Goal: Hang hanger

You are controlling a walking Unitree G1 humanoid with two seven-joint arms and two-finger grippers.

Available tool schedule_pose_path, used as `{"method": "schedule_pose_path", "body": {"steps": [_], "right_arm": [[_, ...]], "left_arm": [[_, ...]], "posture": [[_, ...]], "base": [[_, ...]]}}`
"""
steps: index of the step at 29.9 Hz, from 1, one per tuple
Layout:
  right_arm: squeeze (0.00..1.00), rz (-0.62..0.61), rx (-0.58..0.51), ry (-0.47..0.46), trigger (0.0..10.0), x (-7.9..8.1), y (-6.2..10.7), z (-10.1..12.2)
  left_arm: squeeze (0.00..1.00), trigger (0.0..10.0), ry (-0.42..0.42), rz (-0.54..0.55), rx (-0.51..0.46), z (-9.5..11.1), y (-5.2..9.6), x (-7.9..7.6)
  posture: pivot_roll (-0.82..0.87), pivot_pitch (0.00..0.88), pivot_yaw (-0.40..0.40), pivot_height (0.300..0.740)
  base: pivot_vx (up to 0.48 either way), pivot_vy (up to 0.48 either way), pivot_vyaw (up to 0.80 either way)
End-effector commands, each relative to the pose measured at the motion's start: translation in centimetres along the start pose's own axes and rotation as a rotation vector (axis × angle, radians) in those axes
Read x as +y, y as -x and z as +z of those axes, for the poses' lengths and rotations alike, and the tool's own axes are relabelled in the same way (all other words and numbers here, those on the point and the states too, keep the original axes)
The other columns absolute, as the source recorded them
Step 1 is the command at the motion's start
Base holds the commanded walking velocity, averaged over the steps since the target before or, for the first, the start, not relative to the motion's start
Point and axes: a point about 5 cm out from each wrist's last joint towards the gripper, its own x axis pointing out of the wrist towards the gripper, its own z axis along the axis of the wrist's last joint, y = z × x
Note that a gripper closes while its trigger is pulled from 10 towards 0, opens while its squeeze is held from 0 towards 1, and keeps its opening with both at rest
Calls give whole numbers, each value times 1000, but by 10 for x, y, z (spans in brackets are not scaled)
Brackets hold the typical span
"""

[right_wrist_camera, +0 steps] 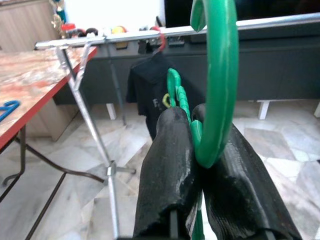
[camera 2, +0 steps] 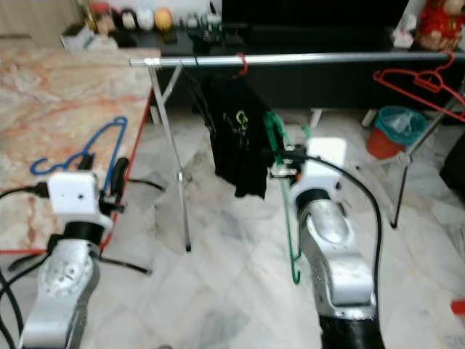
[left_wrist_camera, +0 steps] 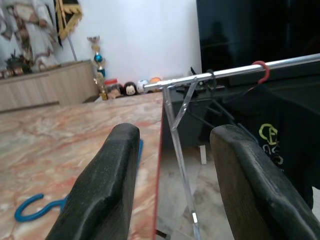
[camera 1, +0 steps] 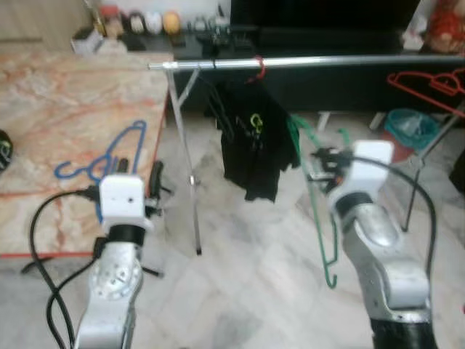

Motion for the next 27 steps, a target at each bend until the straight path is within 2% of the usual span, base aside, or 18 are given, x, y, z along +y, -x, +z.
{"method": "schedule_pose_path", "body": {"steps": [1, 10, 12, 14, 17, 18, 20, 21, 22, 25, 27], "right_arm": [[0, -30, 6, 7, 10000, -9, 0, -3], [0, -35, -3, 30, 10000, -15, -1, -10], [0, -37, 9, 38, 10000, -19, -1, -20], [0, -39, 26, 46, 10000, -23, -2, -30], [0, -58, 100, 89, 10000, -37, -3, -61], [0, -77, 147, 111, 10000, -44, -3, -77], [0, -93, 198, 120, 10000, -51, -1, -98], [0, -97, 206, 127, 10000, -53, -1, -103], [0, -97, 206, 127, 10000, -53, -1, -103], [0, -86, 314, 132, 10000, -54, 6, -139], [0, -88, 366, 123, 10000, -53, 12, -154]], "left_arm": [[0, 10000, 8, -12, -8, 1, 0, -3], [0, 10000, 20, -21, 37, -12, 2, -3], [0, 10000, 14, -70, 117, -29, 6, -4], [0, 10000, -4, -74, 155, -41, 8, 0], [0, 10000, 20, -66, 269, -69, 14, 10], [0, 10000, 28, -83, 340, -85, 20, 13], [0, 10000, -2, -108, 425, -108, 32, 17], [0, 10000, 4, -112, 465, -116, 36, 18], [0, 10000, 4, -112, 465, -116, 36, 18], [0, 10000, -1, -156, 635, -151, 61, 19], [0, 10000, -15, -167, 694, -164, 71, 19]], "posture": [[66, 91, -16, 740], [55, 83, -23, 740], [52, 83, -24, 740], [42, 78, -27, 740], [45, 74, -33, 740], [43, 74, -35, 740], [43, 73, -37, 740], [43, 73, -37, 740], [43, 73, -37, 740], [33, 75, -38, 740], [33, 75, -38, 740]], "base": [[0, -315, 0], [0, -315, 0], [0, -142, 0], [0, 0, 0], [0, 0, 0], [0, 0, 0], [0, 0, 0], [0, 0, 0], [0, 0, 0], [0, 0, 0], [0, 0, 0]]}}
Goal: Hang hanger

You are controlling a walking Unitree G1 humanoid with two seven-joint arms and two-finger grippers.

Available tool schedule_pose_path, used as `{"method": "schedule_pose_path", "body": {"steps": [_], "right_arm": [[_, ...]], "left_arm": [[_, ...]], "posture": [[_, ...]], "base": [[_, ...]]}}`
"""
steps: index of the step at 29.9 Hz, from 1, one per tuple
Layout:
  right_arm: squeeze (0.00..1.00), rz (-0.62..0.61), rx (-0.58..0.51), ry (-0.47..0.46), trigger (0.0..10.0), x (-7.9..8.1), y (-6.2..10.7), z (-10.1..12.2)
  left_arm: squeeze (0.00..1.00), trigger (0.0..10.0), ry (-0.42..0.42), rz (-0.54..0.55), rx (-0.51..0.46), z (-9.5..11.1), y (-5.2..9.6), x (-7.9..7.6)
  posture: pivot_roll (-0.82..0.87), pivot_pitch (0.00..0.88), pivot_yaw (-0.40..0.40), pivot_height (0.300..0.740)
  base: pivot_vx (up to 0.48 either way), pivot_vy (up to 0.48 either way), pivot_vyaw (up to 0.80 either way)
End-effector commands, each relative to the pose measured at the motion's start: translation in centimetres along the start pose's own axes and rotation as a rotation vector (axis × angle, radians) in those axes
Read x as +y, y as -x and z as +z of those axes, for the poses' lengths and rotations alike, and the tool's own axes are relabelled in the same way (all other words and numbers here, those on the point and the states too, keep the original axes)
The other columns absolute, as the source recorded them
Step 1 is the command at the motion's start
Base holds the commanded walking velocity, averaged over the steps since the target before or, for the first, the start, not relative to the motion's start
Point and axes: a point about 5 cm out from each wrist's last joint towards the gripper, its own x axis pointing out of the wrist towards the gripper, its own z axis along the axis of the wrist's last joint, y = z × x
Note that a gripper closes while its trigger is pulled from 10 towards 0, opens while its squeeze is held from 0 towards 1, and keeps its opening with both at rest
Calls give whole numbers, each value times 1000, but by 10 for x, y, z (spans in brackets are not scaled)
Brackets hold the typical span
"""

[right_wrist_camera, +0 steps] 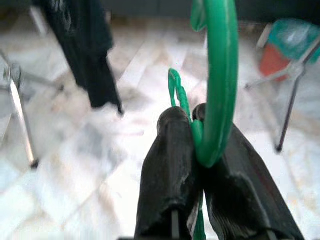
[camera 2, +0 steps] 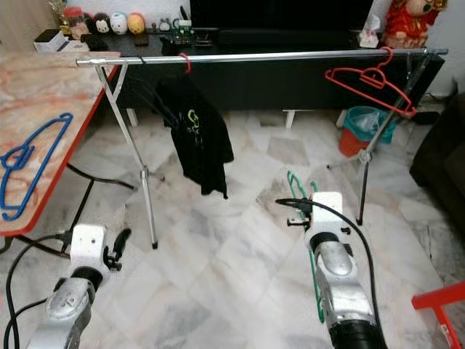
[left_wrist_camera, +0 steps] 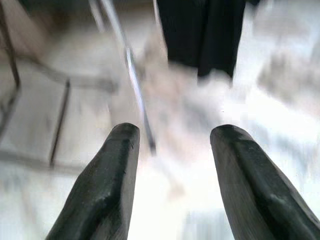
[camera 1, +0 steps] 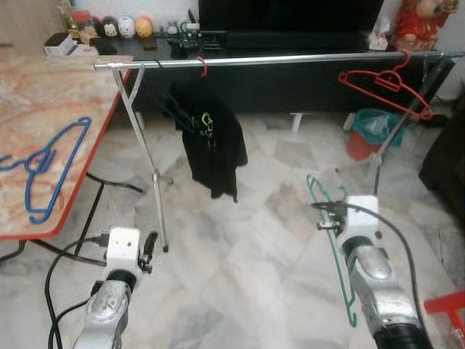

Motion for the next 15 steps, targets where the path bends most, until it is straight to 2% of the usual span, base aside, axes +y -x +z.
{"method": "schedule_pose_path", "body": {"steps": [1, 2, 3, 4, 6, 11, 15], "right_arm": [[0, 5, 82, 6, 10000, 2, 2, -25], [0, 5, 82, 6, 10000, 2, 2, -25], [0, 11, 146, 19, 10000, 5, 6, -43], [0, 11, 146, 19, 10000, 5, 6, -43], [0, -13, 208, 30, 10000, 3, 12, -60], [0, -92, 208, -49, 10000, -2, 15, -67], [0, -131, 233, -110, 10000, -3, 18, -75]], "left_arm": [[0, 10000, -10, -10, 92, -24, 2, 1], [0, 10000, -10, -10, 92, -24, 2, 1], [0, 10000, 5, -22, 165, -41, 4, 0], [0, 10000, 5, -22, 165, -41, 4, 0], [0, 10000, 6, -29, 235, -59, 7, 0], [0, 10000, 29, -9, 382, -85, 16, 1], [0, 10000, 24, -46, 501, -108, 30, -6]], "posture": [[35, 74, -42, 740], [35, 74, -42, 740], [38, 71, -47, 740], [38, 71, -47, 740], [45, 69, -48, 740], [37, 68, -45, 740], [16, 65, -34, 740]], "base": [[0, 0, 0], [0, 0, 0], [0, 0, 0], [0, 0, 0], [0, 0, 0], [0, 0, 0], [0, 0, 0]]}}
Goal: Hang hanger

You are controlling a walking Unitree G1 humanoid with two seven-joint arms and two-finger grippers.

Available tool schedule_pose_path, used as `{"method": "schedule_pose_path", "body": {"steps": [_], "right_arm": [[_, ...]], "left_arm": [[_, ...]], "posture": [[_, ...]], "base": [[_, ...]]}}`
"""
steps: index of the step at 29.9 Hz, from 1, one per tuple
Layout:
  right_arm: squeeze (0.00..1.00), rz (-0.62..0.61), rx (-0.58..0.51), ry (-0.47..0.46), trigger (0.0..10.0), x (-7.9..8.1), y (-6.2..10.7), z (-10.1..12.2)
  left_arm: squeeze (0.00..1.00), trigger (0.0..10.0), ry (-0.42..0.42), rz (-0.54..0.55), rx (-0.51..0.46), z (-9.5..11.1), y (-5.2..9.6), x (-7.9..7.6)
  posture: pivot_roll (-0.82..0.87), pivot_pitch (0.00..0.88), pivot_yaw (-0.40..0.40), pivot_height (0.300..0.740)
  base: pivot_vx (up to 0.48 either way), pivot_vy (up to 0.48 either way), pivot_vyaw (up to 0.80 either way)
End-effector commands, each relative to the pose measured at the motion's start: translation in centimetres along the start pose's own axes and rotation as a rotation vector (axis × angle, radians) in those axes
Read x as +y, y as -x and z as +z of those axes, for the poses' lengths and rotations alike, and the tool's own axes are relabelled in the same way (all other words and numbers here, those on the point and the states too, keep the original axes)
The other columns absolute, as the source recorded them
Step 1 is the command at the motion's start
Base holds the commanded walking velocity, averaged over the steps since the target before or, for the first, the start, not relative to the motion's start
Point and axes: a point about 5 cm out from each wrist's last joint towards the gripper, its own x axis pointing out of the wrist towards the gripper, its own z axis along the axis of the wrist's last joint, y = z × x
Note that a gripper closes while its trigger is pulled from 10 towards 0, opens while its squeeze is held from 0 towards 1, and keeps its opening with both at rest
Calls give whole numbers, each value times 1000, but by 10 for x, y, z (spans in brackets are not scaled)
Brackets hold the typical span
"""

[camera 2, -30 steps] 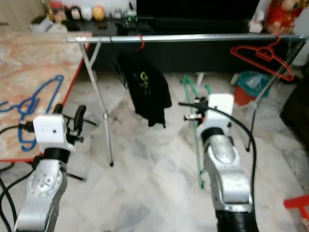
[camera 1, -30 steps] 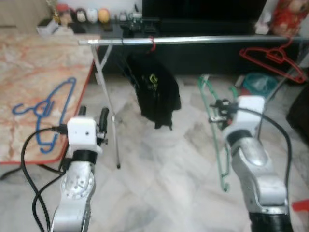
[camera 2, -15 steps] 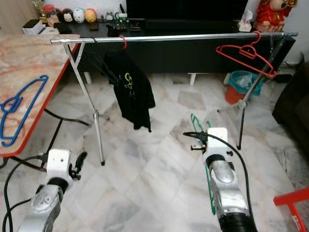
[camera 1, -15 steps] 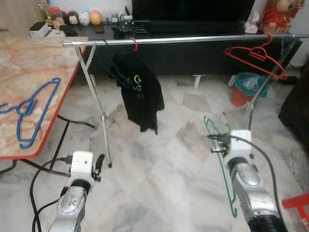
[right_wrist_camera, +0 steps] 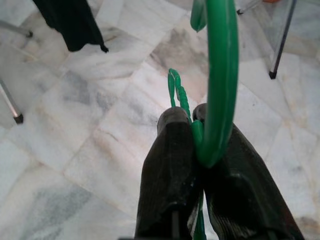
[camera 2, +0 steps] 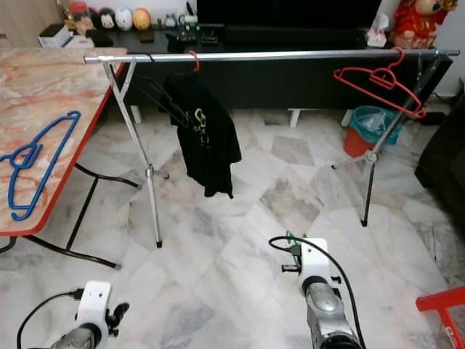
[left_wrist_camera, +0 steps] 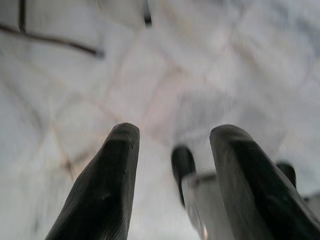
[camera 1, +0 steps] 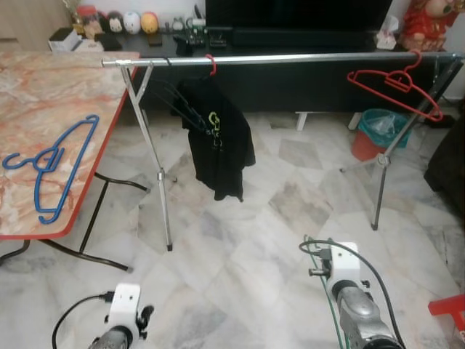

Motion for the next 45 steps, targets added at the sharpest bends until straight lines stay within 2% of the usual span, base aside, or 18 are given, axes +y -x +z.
{"method": "schedule_pose_path", "body": {"steps": [1, 2, 7, 10, 22, 31, 45], "right_arm": [[0, -18, 43, -35, 10000, 0, 3, -11], [0, -13, 82, -20, 10000, 2, 6, -22], [0, -8, 127, -14, 10000, 3, 12, -37], [0, -36, 136, -78, 10000, 1, 14, -40], [0, -68, 101, -132, 10000, -6, 11, -33], [0, -57, 93, -106, 10000, -5, 10, -31], [0, 3, 28, -61, 10000, 3, 5, -17]], "left_arm": [[0, 10000, -39, -2, 105, -23, 5, -1], [0, 10000, -30, 12, 154, -34, 8, 0], [0, 10000, 27, 44, 165, -41, 11, 2], [0, 10000, 25, 47, 162, -41, 11, 2], [0, 10000, 16, 33, 157, -39, 9, -3], [0, 10000, 25, 33, 170, -46, 11, -6], [0, 10000, 34, 43, 156, -42, 10, -5]], "posture": [[14, 63, -32, 740], [15, 56, -34, 740], [22, 48, -41, 740], [29, 36, -42, 740], [21, 10, -32, 740], [23, 2, -29, 740], [18, 37, -34, 740]], "base": [[0, 0, 0], [0, 0, 0], [0, 0, 0], [170, 0, 0], [313, 0, -191], [330, 0, 0], [329, 0, 0]]}}
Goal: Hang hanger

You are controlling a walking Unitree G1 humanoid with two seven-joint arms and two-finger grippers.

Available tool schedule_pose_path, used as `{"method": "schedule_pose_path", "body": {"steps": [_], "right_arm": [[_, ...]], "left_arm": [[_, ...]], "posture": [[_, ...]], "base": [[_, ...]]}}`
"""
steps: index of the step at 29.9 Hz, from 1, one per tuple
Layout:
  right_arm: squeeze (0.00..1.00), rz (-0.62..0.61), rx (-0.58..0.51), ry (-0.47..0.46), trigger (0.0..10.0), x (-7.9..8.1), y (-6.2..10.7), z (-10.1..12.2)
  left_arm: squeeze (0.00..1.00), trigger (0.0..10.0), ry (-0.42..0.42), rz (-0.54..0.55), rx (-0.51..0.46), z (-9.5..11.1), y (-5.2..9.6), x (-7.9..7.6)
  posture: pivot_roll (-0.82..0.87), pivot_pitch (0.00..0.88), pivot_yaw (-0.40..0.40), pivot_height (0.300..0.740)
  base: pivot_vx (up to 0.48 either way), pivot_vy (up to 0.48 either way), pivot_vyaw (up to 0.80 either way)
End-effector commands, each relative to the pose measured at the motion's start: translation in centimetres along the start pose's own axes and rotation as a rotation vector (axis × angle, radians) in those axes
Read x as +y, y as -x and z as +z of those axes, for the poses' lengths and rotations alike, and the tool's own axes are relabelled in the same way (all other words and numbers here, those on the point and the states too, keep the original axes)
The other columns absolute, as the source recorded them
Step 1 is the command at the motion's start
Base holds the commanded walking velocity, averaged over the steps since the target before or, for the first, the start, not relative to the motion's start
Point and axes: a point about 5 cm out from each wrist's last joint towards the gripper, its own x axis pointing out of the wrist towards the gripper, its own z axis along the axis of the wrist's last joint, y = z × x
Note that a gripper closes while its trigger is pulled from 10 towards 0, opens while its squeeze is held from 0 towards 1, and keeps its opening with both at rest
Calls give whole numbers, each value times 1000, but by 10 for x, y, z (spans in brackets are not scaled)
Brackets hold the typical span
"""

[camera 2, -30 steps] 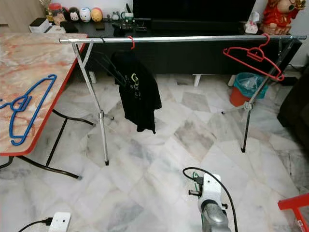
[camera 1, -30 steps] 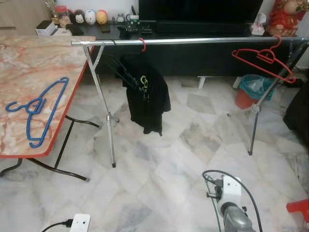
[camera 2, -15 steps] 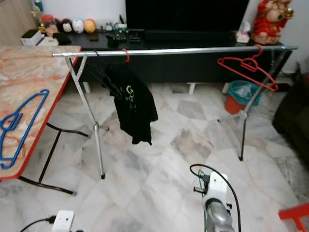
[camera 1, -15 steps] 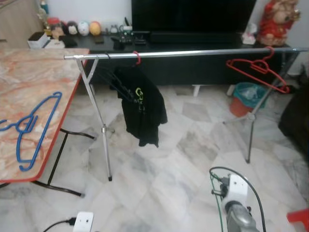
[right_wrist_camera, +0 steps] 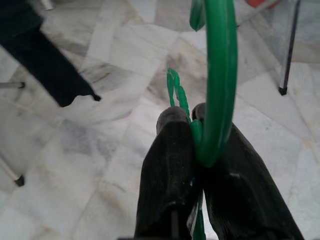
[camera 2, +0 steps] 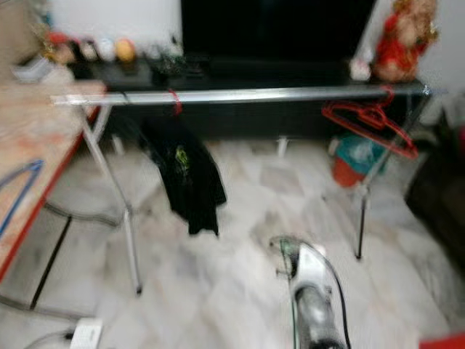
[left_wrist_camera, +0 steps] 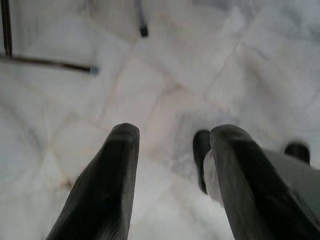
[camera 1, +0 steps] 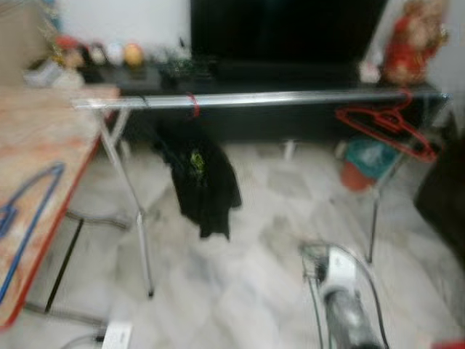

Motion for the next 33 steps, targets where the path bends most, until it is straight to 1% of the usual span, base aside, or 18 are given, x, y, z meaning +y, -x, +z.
{"method": "schedule_pose_path", "body": {"steps": [1, 4, 6, 10, 12, 21, 25, 33], "right_arm": [[0, -11, -14, 18, 10000, -9, 1, 0], [0, -9, -22, 18, 10000, -8, 1, 2], [0, -11, -27, 7, 10000, -8, 0, 3], [0, 6, -56, 23, 10000, -4, -1, 9], [0, 14, -78, 25, 10000, -3, -2, 13], [0, 15, -84, 25, 10000, -3, -2, 14], [0, 16, -120, 8, 10000, 0, -4, 22], [0, 6, -143, 7, 10000, -2, -4, 26]], "left_arm": [[0, 10000, 13, -7, 14, -5, 1, -6], [0, 10000, 17, -7, 17, -6, 1, -7], [0, 10000, 18, -7, 19, -6, 1, -8], [0, 10000, 20, -11, 21, -7, 1, -10], [0, 10000, 18, -13, 21, -6, 1, -10], [0, 10000, 18, -14, 21, -6, 1, -11], [0, 10000, 13, -20, 23, -6, 0, -13], [0, 10000, 20, -14, 26, -8, 1, -12]], "posture": [[17, 37, -35, 740], [17, 38, -36, 740], [17, 38, -36, 740], [13, 41, -33, 740], [12, 41, -31, 740], [12, 41, -31, 740], [22, 34, -30, 740], [23, 23, -32, 740]], "base": [[330, 0, 519], [329, 0, 569], [326, 0, 0], [327, 0, 0], [328, 0, 578], [330, 0, 694], [322, 0, 0], [321, 0, 0]]}}
